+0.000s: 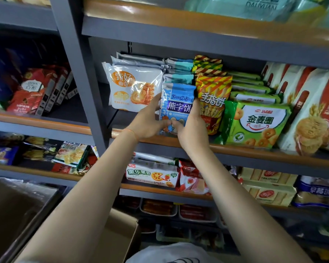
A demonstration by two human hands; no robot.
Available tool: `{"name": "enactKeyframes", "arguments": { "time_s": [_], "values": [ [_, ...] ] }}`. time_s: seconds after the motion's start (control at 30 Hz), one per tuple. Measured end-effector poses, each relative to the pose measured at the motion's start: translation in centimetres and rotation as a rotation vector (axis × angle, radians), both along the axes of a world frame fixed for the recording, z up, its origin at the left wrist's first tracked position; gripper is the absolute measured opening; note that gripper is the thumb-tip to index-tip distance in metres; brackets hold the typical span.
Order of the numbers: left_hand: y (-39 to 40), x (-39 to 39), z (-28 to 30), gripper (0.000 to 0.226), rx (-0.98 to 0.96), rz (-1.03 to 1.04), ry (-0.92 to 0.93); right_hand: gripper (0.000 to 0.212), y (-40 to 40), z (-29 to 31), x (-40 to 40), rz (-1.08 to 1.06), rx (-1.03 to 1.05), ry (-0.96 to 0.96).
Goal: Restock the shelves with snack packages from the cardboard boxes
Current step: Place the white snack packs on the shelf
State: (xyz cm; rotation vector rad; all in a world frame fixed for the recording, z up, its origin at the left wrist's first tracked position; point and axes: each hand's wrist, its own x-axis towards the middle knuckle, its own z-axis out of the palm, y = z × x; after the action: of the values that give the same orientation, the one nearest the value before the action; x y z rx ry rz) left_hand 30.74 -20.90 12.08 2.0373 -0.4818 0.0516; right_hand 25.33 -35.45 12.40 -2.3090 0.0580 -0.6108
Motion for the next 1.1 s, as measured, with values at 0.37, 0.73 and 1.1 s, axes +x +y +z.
{"name": "enactKeyframes", "arguments": {
  "time_s": [0.37,0.73,1.1],
  "values": [
    [1.8,2.3,1.5,0.068,-0.099,0.436,0.048,0.127,-0.9,2.7,1.6,0.079,-0.932,-0.185],
    [0.9,3.8,1.1,0.082,0.005,0.361,0.175,0.118,-2.2,2.9,4.5,0.141,-1.104,-0.186],
    [3.6,4.8,2.2,0.117,-0.252,0.731,0.019,0.084,1.8,6.7,5.4,0.143,-0.957,-0.099]
  ]
}}
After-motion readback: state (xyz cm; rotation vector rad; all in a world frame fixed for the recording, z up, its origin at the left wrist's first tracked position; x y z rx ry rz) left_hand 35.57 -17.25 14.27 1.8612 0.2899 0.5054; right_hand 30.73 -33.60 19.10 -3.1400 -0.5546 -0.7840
